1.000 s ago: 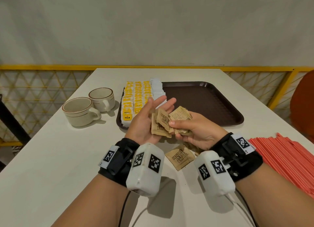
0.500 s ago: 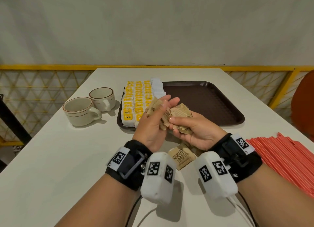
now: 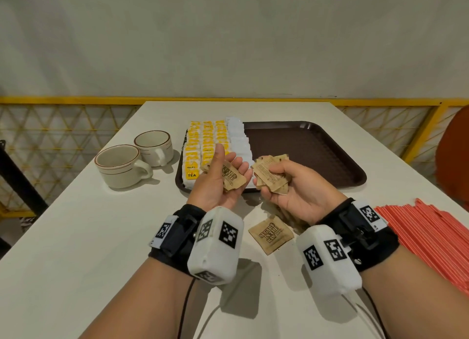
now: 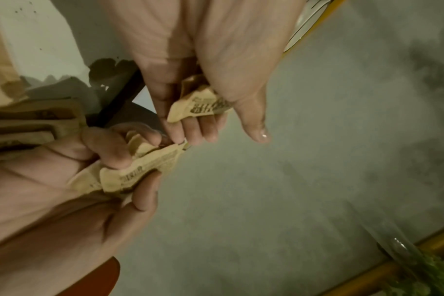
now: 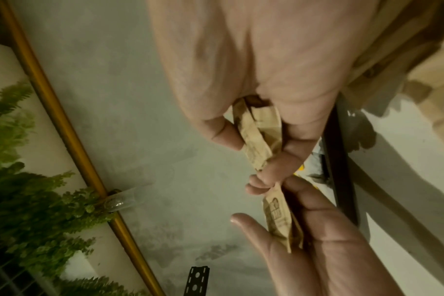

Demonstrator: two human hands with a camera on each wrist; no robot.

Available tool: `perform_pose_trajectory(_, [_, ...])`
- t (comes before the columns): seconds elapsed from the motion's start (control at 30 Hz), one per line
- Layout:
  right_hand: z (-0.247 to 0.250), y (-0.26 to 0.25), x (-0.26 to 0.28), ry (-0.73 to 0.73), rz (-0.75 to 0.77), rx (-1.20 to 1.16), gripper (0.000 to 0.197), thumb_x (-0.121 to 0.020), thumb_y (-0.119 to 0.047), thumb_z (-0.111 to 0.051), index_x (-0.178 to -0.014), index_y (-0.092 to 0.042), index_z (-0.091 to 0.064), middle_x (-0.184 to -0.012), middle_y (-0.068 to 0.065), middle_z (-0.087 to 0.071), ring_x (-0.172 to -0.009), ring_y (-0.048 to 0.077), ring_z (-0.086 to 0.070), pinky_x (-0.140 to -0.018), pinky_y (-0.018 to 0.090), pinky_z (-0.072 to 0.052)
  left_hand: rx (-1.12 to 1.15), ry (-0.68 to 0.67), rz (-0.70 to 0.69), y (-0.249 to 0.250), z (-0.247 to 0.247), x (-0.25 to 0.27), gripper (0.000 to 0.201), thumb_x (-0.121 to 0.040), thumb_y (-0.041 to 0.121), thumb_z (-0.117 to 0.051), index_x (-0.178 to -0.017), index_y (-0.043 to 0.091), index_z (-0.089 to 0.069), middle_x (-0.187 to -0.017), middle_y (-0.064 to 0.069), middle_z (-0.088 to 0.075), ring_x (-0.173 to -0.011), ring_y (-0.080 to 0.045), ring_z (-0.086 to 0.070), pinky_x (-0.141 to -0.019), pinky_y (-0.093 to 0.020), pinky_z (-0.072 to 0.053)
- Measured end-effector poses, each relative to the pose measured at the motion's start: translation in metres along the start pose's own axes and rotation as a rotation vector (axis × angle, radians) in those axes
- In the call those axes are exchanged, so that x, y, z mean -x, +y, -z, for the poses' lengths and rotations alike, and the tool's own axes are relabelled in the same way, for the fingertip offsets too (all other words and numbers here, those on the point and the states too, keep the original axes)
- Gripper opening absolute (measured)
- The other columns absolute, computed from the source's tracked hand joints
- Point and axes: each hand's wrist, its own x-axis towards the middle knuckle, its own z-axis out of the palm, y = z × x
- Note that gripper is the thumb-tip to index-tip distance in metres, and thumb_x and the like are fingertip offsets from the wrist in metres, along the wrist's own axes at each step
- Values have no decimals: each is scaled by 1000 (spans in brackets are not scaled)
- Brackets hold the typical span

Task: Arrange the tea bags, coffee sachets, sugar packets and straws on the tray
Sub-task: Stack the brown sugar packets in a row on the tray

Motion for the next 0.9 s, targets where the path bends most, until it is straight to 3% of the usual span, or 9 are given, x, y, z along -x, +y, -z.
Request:
perform_pose_trajectory(0.13, [3, -1, 0, -89, 77, 37, 36, -93, 3, -47, -127, -6, -50, -100, 21, -65, -80, 26, -67, -67, 31, -60, -7, 0, 55, 3, 3, 0, 18, -91, 23, -59, -91, 5, -62, -73, -8, -67, -66, -19, -69, -69, -36, -60])
perform_pose_trajectory(0.27, [5, 0, 2, -158, 76, 104, 37, -81, 0, -56, -117, -5, -56, -99, 20, -70, -81, 27, -70, -74, 35, -60, -50, 46, 159, 3, 4, 2, 17, -88, 24, -65, -83, 8, -61, -64, -4, -61, -52, -13, -60, -58, -29, -58])
perform_pose_trajectory(0.37, [6, 1, 1, -95, 105, 209, 31, -84, 0, -59, -114, -6, -60, -98, 17, -71, -81, 24, -71, -69, 32, -61, -180, -39, 159, 3, 5, 4, 13, -82, 22, -69, -80, 11, -64, -67, -3, -61, -55, -10, -58, -54, -23, -53])
perform_pose_trajectory(0.47, [8, 3, -2, 2, 118, 270, 42, -78, -5, -67, -120, -6, -60, -105, 17, -69, -82, 23, -69, -62, 25, -59, -263, -108, 116, -2, 4, 7, 7, -82, 15, -69, -87, 11, -65, -77, -7, -64, -64, -13, -61, -54, -21, -52])
perform_pose_trajectory(0.57, [8, 5, -2, 29, 122, 315, 40, -71, -15, -72, -110, -11, -66, -102, 13, -71, -80, 20, -67, -51, 19, -52, -284, -80, 81, -4, 4, 6, 9, -85, 4, -64, -91, 10, -60, -81, -10, -68, -66, -17, -67, -53, -21, -52])
perform_pose_trajectory(0.63, [7, 4, -3, 36, 151, 263, 32, -74, -18, -71, -105, -11, -66, -103, 15, -71, -79, 19, -67, -48, 18, -48, -232, -39, 95, 0, 5, 4, 9, -86, 4, -63, -87, 11, -59, -79, -10, -71, -68, -18, -69, -51, -22, -52])
perform_pose_trajectory(0.77, [10, -2, -5, 137, 278, 262, 15, -87, -4, -64, -100, -10, -67, -81, 7, -69, -62, 11, -62, -50, 19, -49, -55, 3, 163, 8, 5, 4, 6, -88, 3, -59, -88, 9, -58, -76, -12, -73, -62, -19, -70, -50, -22, -53])
perform_pose_trajectory(0.9, [12, 2, -3, 44, 383, 483, 36, -85, 7, -62, -114, -14, -66, -95, 4, -69, -63, 13, -57, -50, 22, -46, -23, -29, 310, 6, -3, 12, 13, -92, 4, -51, -80, 4, -57, -62, -12, -65, -48, -16, -60, -48, -20, -51])
